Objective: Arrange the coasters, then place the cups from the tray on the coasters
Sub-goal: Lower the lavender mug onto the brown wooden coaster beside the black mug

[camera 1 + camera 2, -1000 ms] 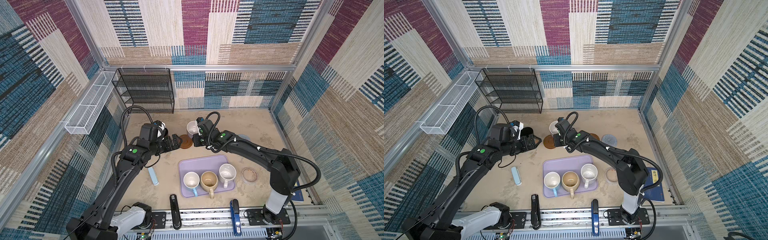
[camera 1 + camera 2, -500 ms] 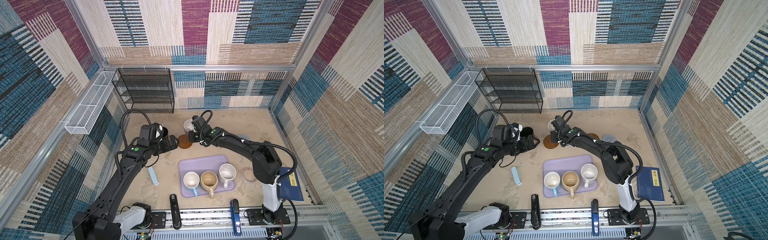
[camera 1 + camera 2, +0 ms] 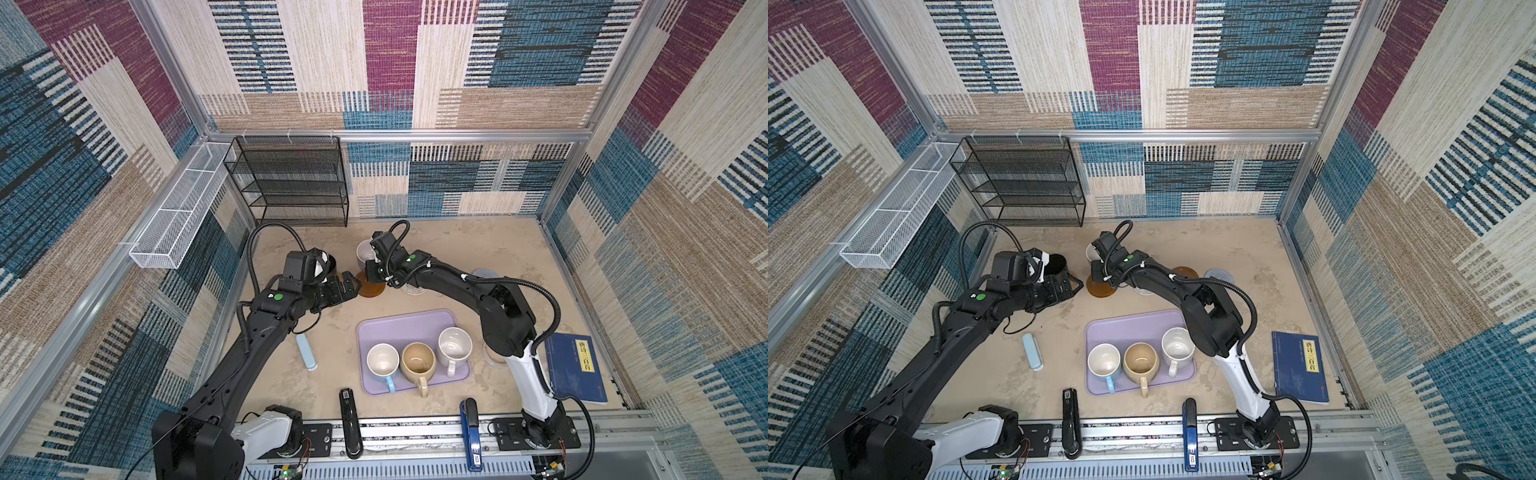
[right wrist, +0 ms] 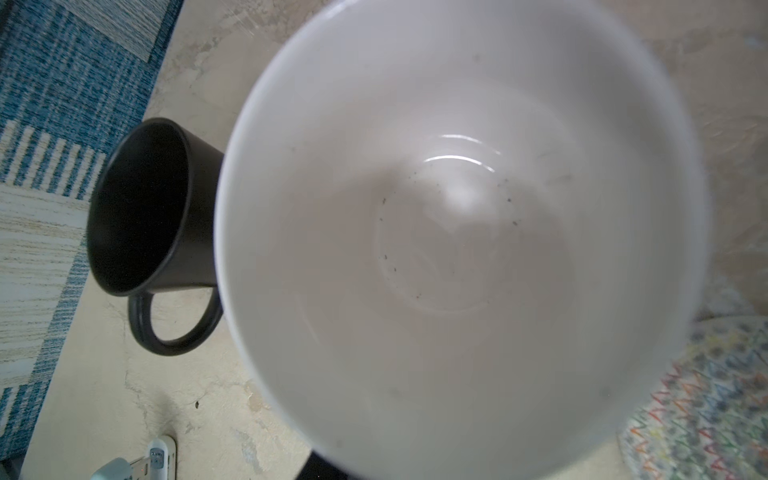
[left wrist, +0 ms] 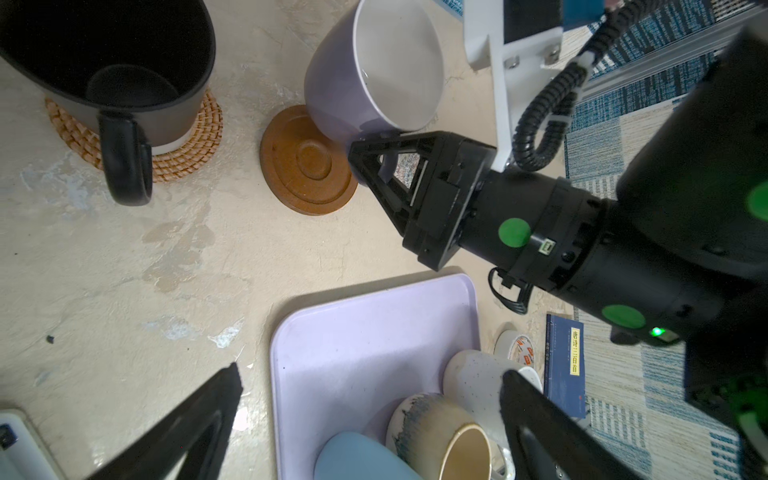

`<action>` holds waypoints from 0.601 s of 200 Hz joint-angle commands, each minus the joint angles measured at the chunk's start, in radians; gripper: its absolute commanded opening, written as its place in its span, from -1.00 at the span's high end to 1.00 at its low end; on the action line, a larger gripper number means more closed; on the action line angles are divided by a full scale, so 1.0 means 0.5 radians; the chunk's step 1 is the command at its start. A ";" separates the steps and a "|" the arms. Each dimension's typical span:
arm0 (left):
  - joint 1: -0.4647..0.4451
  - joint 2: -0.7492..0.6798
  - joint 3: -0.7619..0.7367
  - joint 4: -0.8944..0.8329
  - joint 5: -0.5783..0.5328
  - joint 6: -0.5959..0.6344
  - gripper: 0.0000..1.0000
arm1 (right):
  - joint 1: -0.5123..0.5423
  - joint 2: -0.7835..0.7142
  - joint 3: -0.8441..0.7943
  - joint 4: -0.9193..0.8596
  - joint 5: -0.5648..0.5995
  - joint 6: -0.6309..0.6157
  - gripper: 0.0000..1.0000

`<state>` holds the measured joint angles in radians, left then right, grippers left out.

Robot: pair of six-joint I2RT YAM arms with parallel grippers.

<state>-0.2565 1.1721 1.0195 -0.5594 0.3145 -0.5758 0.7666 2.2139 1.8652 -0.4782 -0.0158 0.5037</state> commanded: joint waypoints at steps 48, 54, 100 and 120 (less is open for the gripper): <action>0.007 0.027 0.017 0.001 0.043 -0.022 -1.00 | 0.071 -0.005 -0.004 -0.007 -0.048 0.054 1.00; 0.007 0.027 0.018 -0.006 0.038 -0.020 -1.00 | 0.074 0.001 0.002 -0.014 -0.052 0.058 1.00; 0.008 0.018 0.011 -0.034 0.030 -0.011 -0.99 | 0.078 0.077 0.069 -0.088 -0.027 0.063 1.00; 0.009 0.012 0.007 -0.045 0.031 -0.008 -1.00 | 0.078 0.091 0.074 -0.093 -0.014 0.063 1.00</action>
<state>-0.2554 1.1843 1.0241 -0.5667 0.3210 -0.5758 0.8055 2.2555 1.8851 -0.5568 -0.0429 0.5331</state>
